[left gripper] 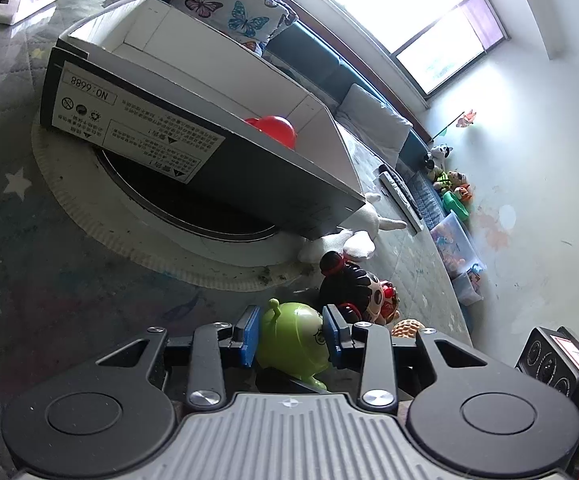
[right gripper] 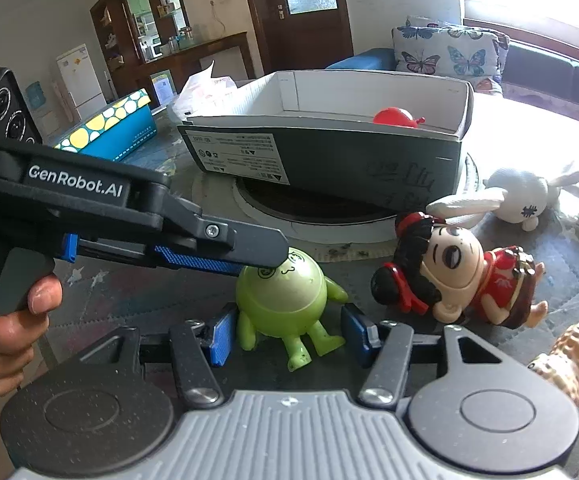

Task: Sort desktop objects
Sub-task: 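Lower the left tool onto the green one-eyed toy and close it, then lift the green toy into the box and open the left gripper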

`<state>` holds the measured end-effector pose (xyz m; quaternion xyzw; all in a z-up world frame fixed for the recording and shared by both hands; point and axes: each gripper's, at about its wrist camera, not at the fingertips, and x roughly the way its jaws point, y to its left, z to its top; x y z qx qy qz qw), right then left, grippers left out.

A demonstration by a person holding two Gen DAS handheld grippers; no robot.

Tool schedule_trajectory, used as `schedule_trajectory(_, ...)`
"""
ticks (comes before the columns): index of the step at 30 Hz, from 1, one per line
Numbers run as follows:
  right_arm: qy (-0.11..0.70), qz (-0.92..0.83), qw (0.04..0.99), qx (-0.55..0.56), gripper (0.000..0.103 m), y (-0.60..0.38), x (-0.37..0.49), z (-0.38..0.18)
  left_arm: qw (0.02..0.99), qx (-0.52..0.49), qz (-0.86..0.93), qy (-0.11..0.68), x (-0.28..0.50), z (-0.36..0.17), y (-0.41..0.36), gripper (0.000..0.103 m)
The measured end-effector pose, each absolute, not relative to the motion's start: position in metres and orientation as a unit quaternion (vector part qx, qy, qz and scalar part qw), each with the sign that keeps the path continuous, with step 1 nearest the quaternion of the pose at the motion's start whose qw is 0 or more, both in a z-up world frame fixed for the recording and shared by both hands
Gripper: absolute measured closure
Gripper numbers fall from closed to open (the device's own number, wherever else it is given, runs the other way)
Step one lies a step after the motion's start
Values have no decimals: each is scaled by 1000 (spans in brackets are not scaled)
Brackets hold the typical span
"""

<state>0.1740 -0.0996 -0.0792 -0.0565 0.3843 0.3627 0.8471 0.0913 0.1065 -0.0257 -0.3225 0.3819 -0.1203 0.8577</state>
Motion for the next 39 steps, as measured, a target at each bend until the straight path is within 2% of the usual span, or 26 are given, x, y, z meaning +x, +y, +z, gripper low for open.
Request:
schedule_trajectory(13, 380, 370, 846, -59, 47, -100, 170, -76, 861, -313, -130, 379, 86, -19, 106, 67)
schedule_trajectory(22, 337, 376, 860, -75, 47, -99, 173, -38, 880, -299, -146, 339, 92, 26, 109, 67)
schedule_trajectory(31, 296, 386, 870, -82, 47, -76, 230, 5, 903, -280, -137, 295, 141, 68, 128, 67)
schedule_trajectory(39, 322, 398, 855, -86, 47, -38, 301, -1, 892, -305, -114, 313, 203, 53, 163, 67)
